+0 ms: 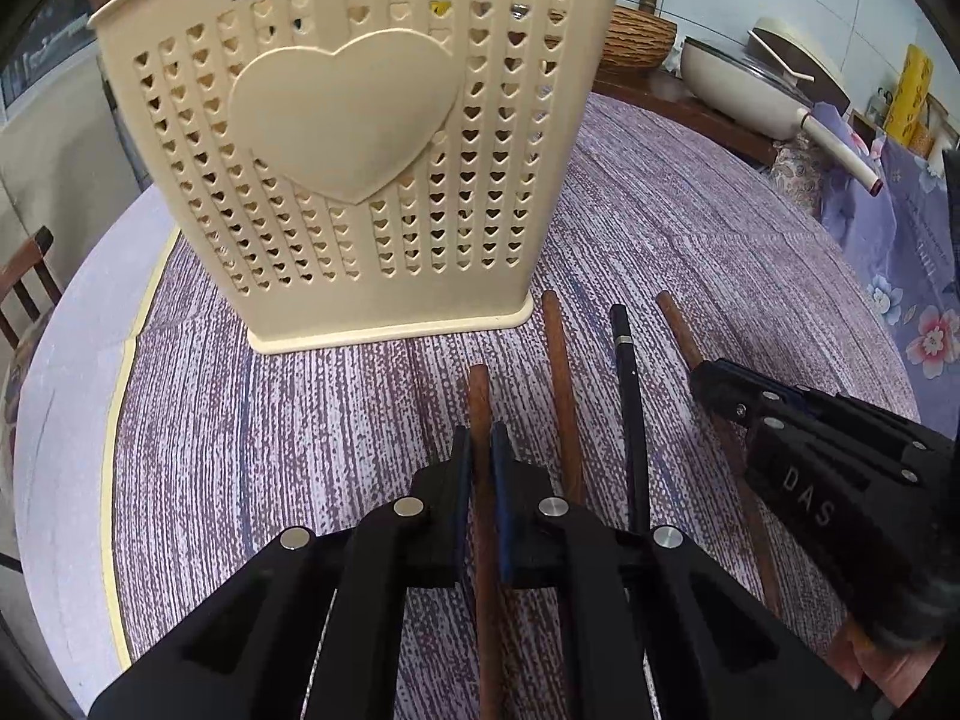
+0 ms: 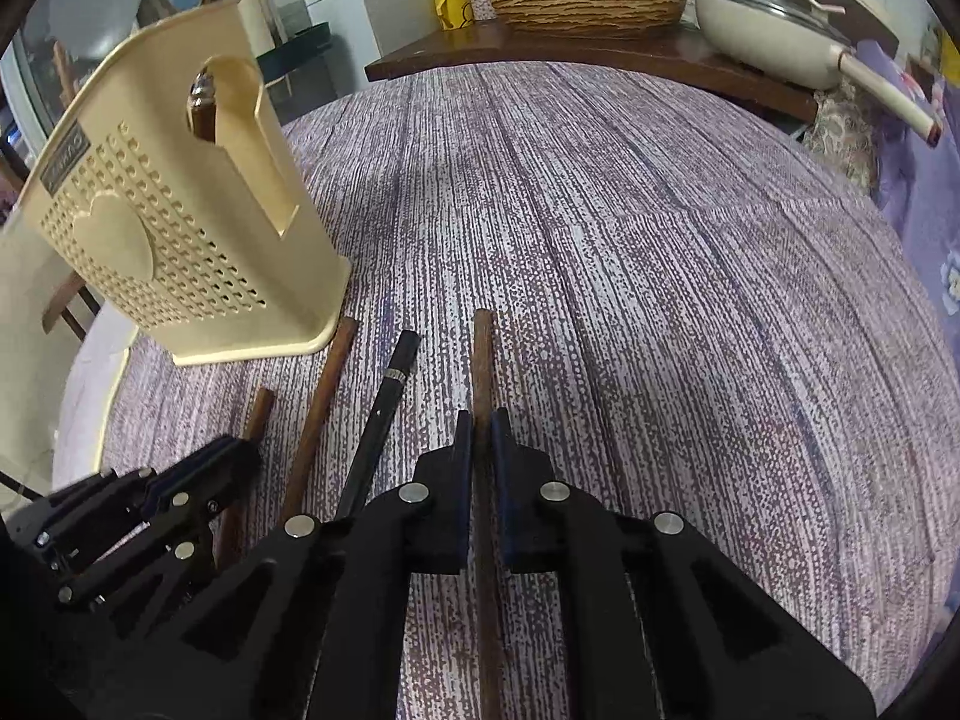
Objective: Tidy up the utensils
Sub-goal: 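Carry both wooden chopsticks to the holder and lower them in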
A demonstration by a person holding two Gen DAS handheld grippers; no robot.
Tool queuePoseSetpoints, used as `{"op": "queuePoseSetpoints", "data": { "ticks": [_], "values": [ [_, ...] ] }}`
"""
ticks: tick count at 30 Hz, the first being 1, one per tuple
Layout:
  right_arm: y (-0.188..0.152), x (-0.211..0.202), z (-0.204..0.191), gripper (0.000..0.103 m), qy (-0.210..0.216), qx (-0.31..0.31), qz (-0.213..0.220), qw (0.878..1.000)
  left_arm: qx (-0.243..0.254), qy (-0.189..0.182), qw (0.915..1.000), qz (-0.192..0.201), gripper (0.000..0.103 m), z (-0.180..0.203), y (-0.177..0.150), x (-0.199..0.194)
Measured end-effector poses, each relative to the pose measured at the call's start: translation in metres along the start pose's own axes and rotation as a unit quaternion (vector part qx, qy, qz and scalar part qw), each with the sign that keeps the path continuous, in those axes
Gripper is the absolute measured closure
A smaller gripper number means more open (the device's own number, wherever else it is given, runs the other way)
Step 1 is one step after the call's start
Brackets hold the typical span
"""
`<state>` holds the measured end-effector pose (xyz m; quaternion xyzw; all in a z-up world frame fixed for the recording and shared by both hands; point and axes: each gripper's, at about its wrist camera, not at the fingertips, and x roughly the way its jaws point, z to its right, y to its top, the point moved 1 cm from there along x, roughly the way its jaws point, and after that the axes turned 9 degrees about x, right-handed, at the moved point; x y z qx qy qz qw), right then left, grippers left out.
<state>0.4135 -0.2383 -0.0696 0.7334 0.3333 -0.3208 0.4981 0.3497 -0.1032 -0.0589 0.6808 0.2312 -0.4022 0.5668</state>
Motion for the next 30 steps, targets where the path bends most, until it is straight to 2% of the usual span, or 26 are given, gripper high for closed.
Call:
{"op": "queuePoseSetpoints", "data": {
  "ticks": [5,12,23,30],
  "values": [
    [-0.001,-0.003,0.009,0.096,0.047,0.037,-0.001,0.998,-0.017,-0.014,0.9995,0.021,0.095,-0.011,-0.006,-0.018],
    [-0.006,-0.038,0.001,0.096,0.097,0.03,0.032,0.994,-0.031,-0.028,0.9962,0.077,0.095,-0.028,-0.004,-0.066],
    [-0.001,-0.122,-0.026,0.096,0.171,-0.026,0.107,0.979,-0.036,-0.025,0.9863,0.159,0.095,-0.051,0.0,-0.142],
    [-0.002,-0.167,-0.036,0.096,0.212,-0.054,0.132,0.967,-0.028,-0.015,0.9784,0.204,0.095,-0.055,0.0,-0.182]
  ]
}}
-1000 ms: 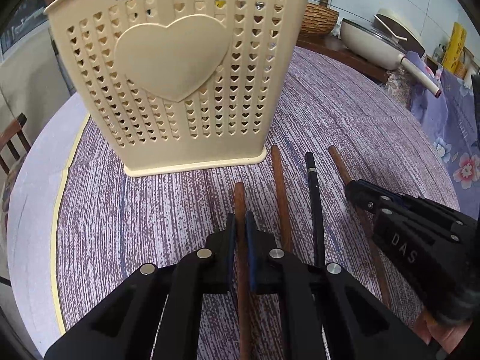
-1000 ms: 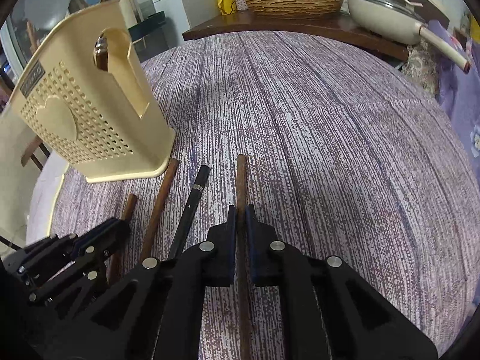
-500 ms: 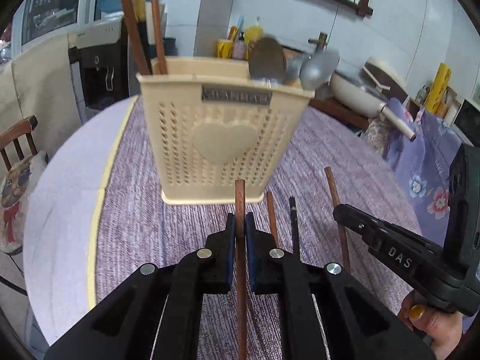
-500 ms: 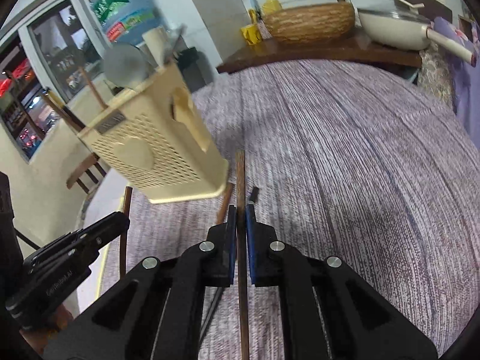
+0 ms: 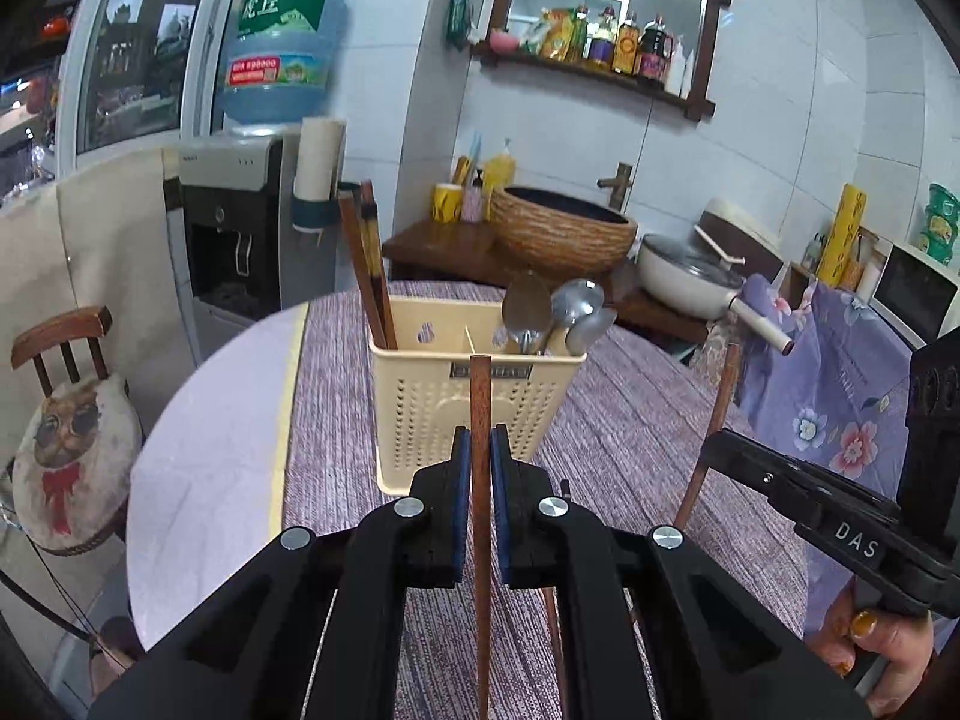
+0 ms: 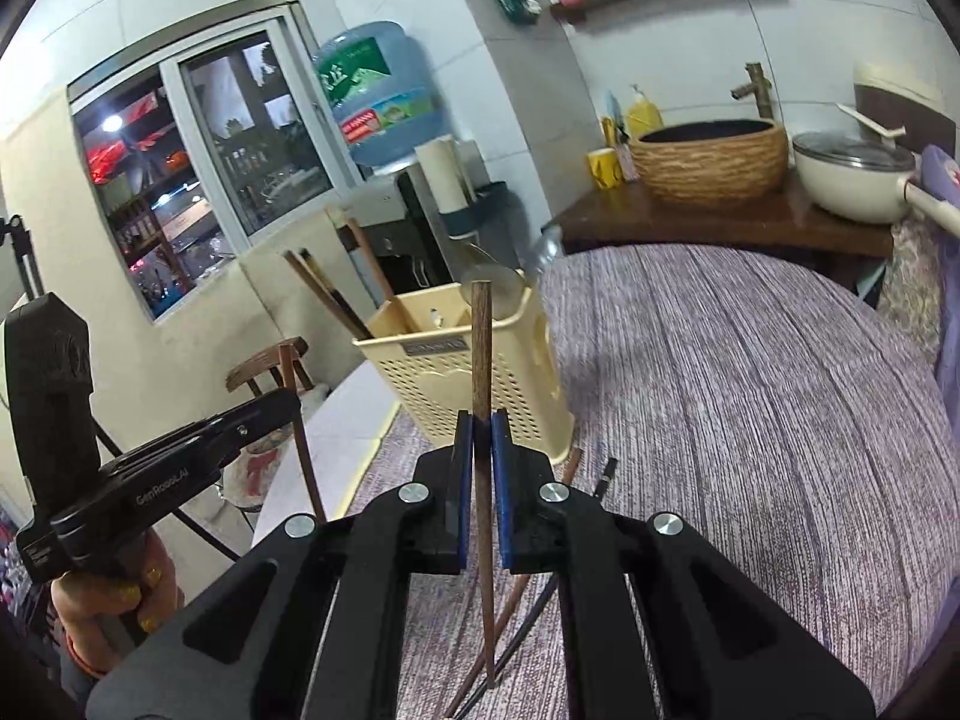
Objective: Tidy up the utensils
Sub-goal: 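Carry both wooden chopsticks to the holder and lower them in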
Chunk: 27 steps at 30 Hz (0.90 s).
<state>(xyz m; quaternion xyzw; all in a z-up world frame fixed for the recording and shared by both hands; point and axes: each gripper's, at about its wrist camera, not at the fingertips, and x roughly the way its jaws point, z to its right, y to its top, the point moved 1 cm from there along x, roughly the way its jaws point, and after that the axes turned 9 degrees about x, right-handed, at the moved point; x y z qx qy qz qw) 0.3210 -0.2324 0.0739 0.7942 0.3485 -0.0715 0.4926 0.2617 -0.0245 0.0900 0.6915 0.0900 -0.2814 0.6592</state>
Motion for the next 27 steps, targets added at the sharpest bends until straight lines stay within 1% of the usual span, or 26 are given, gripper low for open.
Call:
{"op": "queuePoseSetpoints", "data": {
  "ticks": [5,7,9,12,15,19,21,23,25,27],
  "values": [
    [0.001,-0.015,-0.021,0.096,0.017,-0.02,0.008,1.0,-0.003,0.005,0.9999,0.009,0.095,-0.004,0.005,-0.008],
    [0.004,-0.017,-0.024,0.096,0.025,-0.019,0.007,0.999,-0.012,-0.001,0.9999,0.008,0.095,-0.008,0.007,-0.011],
    [0.007,-0.021,-0.029,0.096,0.027,-0.023,0.011,0.999,-0.018,-0.005,0.9998,0.009,0.095,-0.012,0.011,-0.014],
    [0.012,-0.024,-0.037,0.096,0.027,-0.032,0.016,0.999,-0.015,0.003,0.9997,0.02,0.095,-0.015,0.017,-0.021],
    [0.021,-0.028,-0.046,0.096,0.029,-0.041,0.024,0.998,-0.015,0.001,0.9995,0.028,0.095,-0.016,0.025,-0.029],
    [0.04,-0.03,-0.063,0.096,0.027,-0.057,0.04,0.997,-0.016,0.002,0.9987,0.048,0.095,-0.018,0.048,-0.041],
    [0.051,-0.031,-0.069,0.096,0.024,-0.062,0.054,0.996,-0.013,0.012,0.9979,0.062,0.095,-0.018,0.064,-0.046],
    [0.07,-0.032,-0.081,0.096,0.014,-0.073,0.077,0.994,-0.01,0.027,0.9969,0.073,0.095,-0.02,0.081,-0.047],
    [0.087,-0.031,-0.091,0.096,0.007,-0.079,0.098,0.992,-0.02,0.032,0.9957,0.085,0.095,-0.024,0.101,-0.049],
    [0.106,-0.031,-0.102,0.096,0.001,-0.087,0.12,0.989,-0.027,0.045,0.9928,0.108,0.095,-0.027,0.121,-0.053]
  ]
}}
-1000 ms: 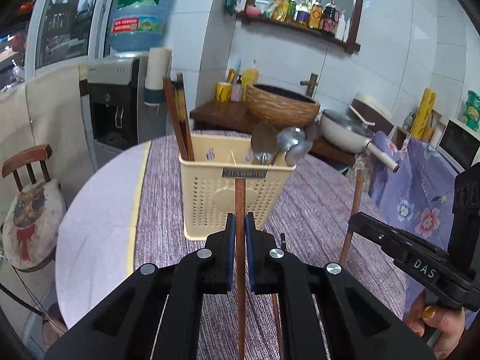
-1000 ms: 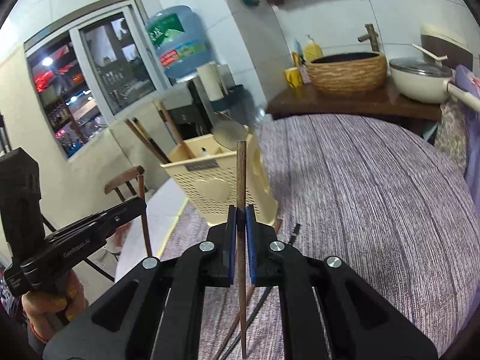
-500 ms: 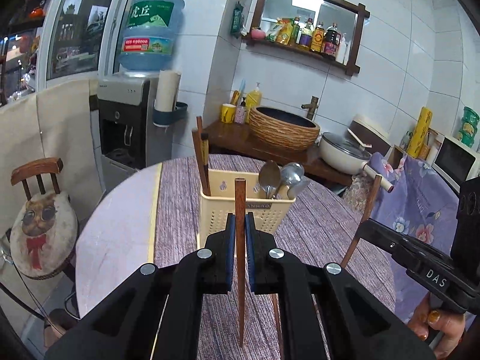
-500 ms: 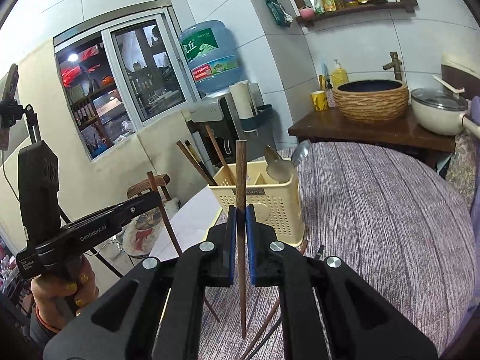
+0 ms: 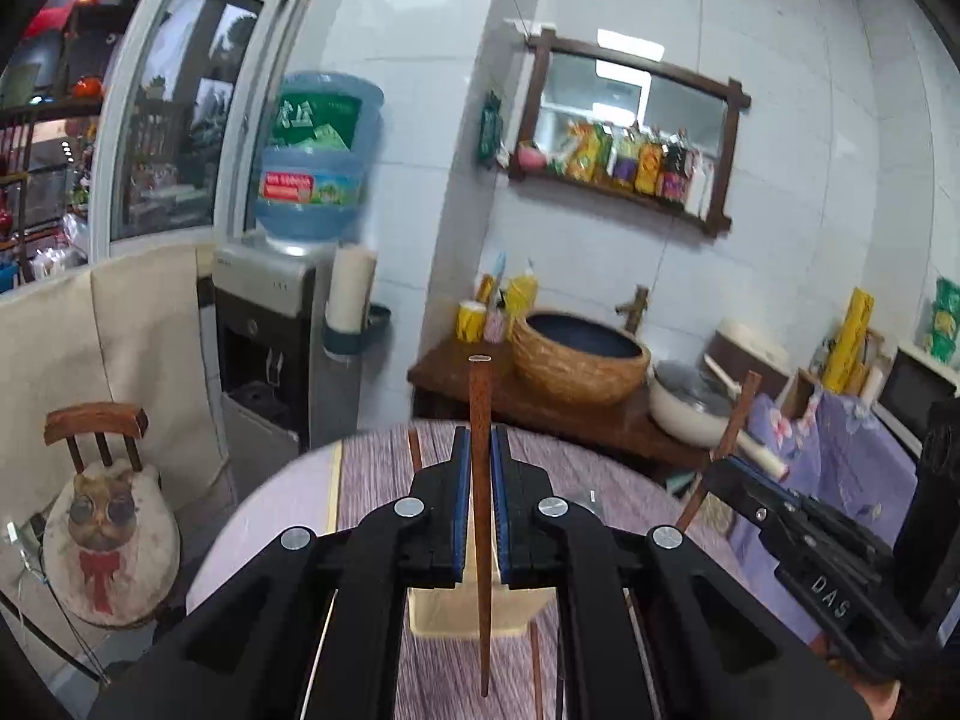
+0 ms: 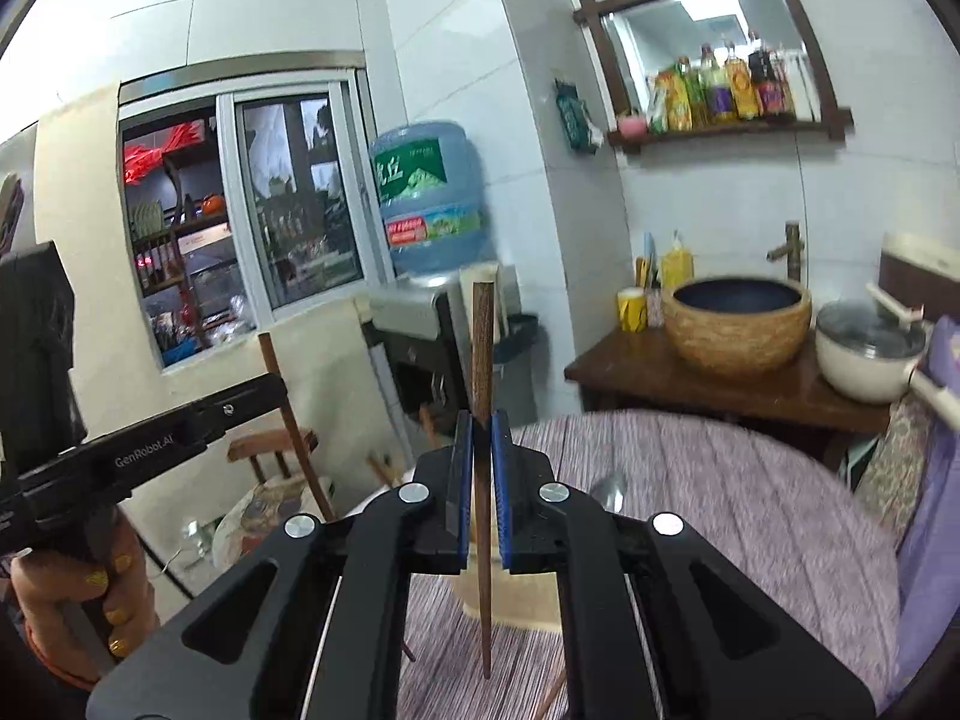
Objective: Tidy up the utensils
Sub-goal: 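Carry both wooden chopsticks to the holder and lower them in, then open both grippers and withdraw them from the holder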
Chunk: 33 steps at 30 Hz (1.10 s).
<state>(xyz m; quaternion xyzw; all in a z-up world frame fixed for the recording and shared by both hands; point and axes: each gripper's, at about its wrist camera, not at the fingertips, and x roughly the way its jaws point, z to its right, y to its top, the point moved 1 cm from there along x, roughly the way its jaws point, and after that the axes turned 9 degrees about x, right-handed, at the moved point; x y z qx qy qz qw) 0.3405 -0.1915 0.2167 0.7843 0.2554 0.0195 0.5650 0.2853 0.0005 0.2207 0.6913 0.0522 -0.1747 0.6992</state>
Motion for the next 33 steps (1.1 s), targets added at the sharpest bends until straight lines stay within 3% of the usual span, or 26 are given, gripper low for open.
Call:
{"op": "queuePoseSetpoints", "data": {
  "ticks": [6,12,17,24,29,33],
  "values": [
    [0.04,0.029,-0.017,0.096,-0.03,-0.018,0.049,0.998,-0.005,0.034,0.9977,0.058,0.095,-0.003,0.036,0.012],
    [0.037,0.07,-0.015,0.096,-0.055,-0.026,0.059,0.996,-0.018,0.046,0.9964,0.069,0.095,-0.004,0.025,0.043],
    [0.001,0.102,0.001,0.096,-0.067,-0.021,0.025,0.997,-0.015,0.041,0.9985,0.034,0.095,-0.003,-0.012,0.069],
    [-0.04,0.117,0.022,0.096,-0.067,-0.019,-0.016,0.997,0.012,0.029,0.9995,-0.007,0.095,0.002,-0.06,0.091],
    [-0.06,0.123,0.032,0.096,-0.071,-0.014,-0.035,0.997,0.024,0.027,0.9987,-0.036,0.095,0.002,-0.078,0.102],
    [-0.062,0.118,0.033,0.096,-0.06,-0.012,-0.038,0.997,0.022,0.016,0.999,-0.035,0.095,0.0,-0.077,0.095]
  ]
}}
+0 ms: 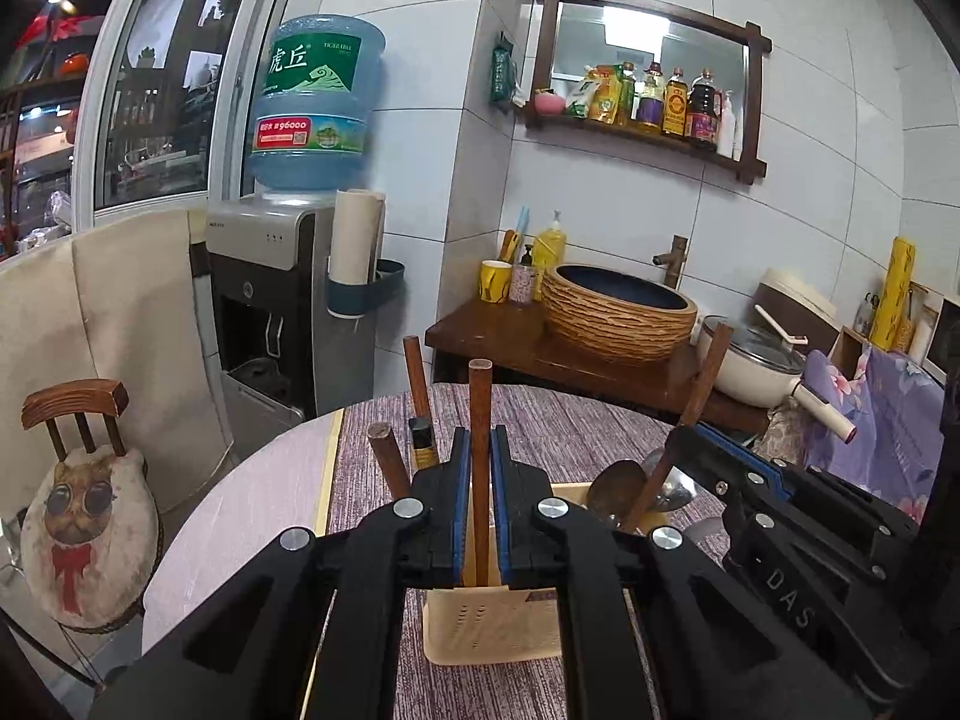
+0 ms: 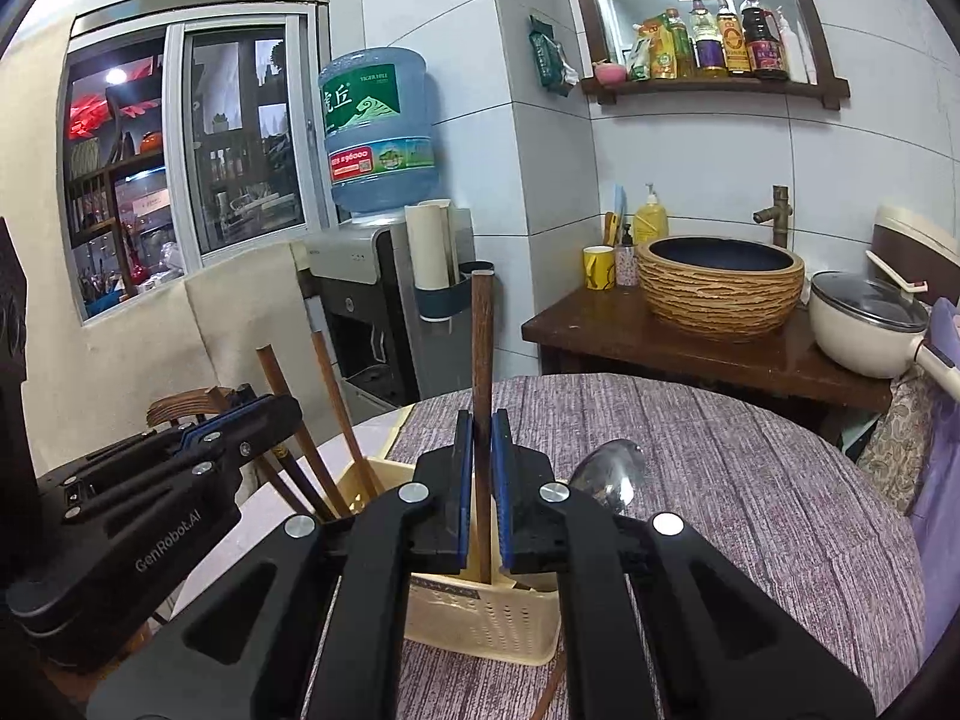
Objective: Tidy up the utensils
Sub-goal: 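Open both grippers and withdraw them from the holder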
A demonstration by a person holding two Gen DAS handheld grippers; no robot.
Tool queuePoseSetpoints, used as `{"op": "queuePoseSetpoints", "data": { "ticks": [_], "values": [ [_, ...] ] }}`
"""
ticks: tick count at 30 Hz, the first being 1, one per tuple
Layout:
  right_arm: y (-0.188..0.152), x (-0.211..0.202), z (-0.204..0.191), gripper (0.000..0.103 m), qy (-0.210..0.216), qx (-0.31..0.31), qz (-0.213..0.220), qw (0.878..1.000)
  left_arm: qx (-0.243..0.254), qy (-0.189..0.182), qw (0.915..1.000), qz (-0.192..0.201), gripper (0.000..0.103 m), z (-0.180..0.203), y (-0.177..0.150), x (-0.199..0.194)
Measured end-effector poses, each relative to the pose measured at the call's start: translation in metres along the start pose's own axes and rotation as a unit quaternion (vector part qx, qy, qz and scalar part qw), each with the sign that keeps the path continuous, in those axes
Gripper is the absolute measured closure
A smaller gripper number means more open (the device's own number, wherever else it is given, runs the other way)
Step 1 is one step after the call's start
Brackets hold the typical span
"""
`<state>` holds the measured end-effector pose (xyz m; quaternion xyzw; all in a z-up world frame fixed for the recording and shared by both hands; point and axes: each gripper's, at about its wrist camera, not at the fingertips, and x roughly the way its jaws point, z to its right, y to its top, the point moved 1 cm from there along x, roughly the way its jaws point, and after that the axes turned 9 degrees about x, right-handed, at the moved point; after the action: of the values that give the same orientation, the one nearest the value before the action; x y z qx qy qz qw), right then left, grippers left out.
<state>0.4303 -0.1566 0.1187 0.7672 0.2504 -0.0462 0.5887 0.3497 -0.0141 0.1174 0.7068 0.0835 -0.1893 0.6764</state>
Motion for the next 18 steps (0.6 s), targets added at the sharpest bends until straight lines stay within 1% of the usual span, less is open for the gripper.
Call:
{"op": "queuePoseSetpoints", "data": {
  "ticks": [2,3,4,5,6,7,9,10,11,12,13,15,18],
  "values": [
    [0.001,-0.006,0.001,0.093,-0.002,-0.002,0.006,1.0,-0.002,-0.006,0.9999,0.013,0.095,0.0,0.002,-0.011],
    [0.001,-0.01,0.0,0.083,-0.002,-0.004,0.008,1.0,-0.001,-0.008,0.9998,0.017,0.091,-0.001,0.003,-0.015],
    [0.0,-0.016,0.001,0.062,0.0,-0.005,0.012,1.0,0.001,-0.01,0.9997,0.023,0.087,0.0,0.003,-0.022],
    [0.0,-0.023,0.002,0.05,0.002,-0.003,0.019,1.0,0.003,-0.01,0.9995,0.03,0.071,0.0,0.002,-0.029],
    [0.0,-0.03,0.003,0.041,0.004,-0.001,0.028,1.0,0.002,-0.009,0.9991,0.04,0.054,-0.002,0.0,-0.039],
    [-0.002,-0.041,0.005,0.041,0.005,-0.001,0.042,0.999,0.0,-0.007,0.9988,0.048,0.05,-0.003,-0.003,-0.046],
    [-0.005,-0.056,0.004,0.04,0.002,-0.01,0.049,0.999,-0.004,-0.007,0.9984,0.056,0.045,-0.004,-0.011,-0.06],
    [-0.008,-0.065,0.004,0.039,0.003,-0.016,0.052,0.999,-0.003,-0.007,0.9986,0.052,0.042,-0.004,-0.014,-0.064],
    [-0.011,-0.073,0.004,0.039,0.002,-0.018,0.057,0.998,-0.003,-0.004,0.9989,0.047,0.036,-0.004,-0.019,-0.068],
    [-0.014,-0.08,0.005,0.035,0.001,-0.02,0.061,0.998,-0.005,-0.004,0.999,0.043,0.031,-0.004,-0.024,-0.07],
    [-0.019,-0.088,0.006,0.033,0.001,-0.021,0.062,0.998,-0.009,-0.006,0.9992,0.038,0.03,-0.005,-0.031,-0.073],
    [-0.027,-0.097,0.009,0.028,0.002,-0.021,0.054,0.998,-0.014,-0.014,0.9996,0.019,0.026,-0.005,-0.044,-0.075],
    [-0.049,-0.104,0.016,0.028,-0.004,-0.02,0.022,1.0,-0.023,-0.024,0.9994,-0.012,0.025,-0.006,-0.064,-0.072]
  ]
}}
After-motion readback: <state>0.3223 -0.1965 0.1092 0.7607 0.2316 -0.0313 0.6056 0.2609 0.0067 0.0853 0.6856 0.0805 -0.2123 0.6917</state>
